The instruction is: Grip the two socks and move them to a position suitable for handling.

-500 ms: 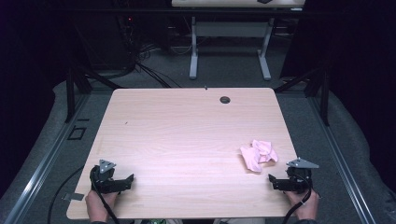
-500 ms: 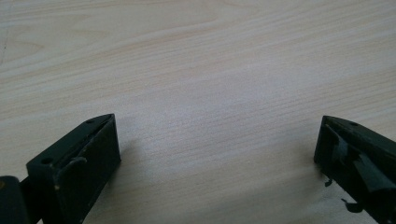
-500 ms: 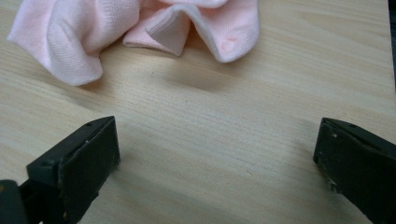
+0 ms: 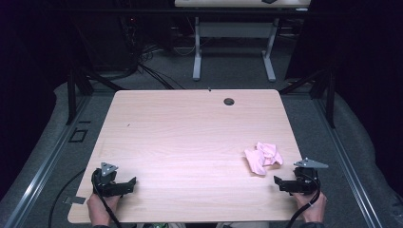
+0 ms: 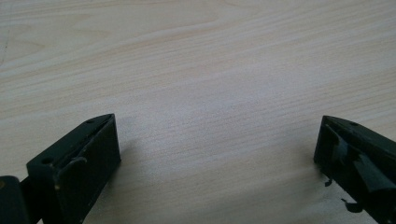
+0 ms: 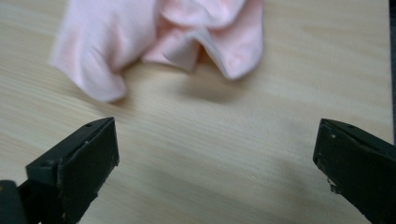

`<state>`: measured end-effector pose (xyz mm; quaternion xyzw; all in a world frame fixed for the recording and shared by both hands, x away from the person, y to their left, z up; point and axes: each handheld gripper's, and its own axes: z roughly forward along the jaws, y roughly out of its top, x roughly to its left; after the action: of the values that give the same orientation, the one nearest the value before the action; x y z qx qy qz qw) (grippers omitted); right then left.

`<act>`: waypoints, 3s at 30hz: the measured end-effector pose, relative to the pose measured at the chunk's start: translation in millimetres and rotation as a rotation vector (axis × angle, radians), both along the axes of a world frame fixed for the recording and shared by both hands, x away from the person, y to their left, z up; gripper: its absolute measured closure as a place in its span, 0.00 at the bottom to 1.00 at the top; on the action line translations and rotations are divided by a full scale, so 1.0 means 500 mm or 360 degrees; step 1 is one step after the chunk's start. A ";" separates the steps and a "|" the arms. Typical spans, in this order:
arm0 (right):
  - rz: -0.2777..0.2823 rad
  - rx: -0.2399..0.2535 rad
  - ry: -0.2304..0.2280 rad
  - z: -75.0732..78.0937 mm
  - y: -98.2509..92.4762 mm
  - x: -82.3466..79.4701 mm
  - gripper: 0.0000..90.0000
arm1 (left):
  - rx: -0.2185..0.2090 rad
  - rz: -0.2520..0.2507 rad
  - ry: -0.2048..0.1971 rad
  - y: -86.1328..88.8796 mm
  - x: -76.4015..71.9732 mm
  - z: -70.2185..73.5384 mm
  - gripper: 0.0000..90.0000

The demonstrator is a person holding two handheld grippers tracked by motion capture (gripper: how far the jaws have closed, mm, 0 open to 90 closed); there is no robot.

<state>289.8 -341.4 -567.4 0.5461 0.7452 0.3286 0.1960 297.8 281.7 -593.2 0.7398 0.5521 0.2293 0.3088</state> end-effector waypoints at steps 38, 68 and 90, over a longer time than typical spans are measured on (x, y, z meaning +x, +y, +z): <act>0.0399 0.0040 -0.0001 0.089 0.208 0.105 0.97 | 0.0000 0.0006 -0.0002 0.000 0.000 0.000 0.00; 0.0638 0.0148 0.0091 0.055 0.294 0.039 0.49 | 0.0000 0.0005 0.0000 0.000 0.000 0.000 0.00; 0.0877 0.0141 0.0147 0.012 0.402 0.008 0.45 | -0.0001 0.0005 -0.0001 0.000 0.000 0.000 0.00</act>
<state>293.9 -140.3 -561.3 0.3453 0.8586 0.3766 0.0409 297.9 281.7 -593.2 0.7387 0.5533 0.2299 0.3087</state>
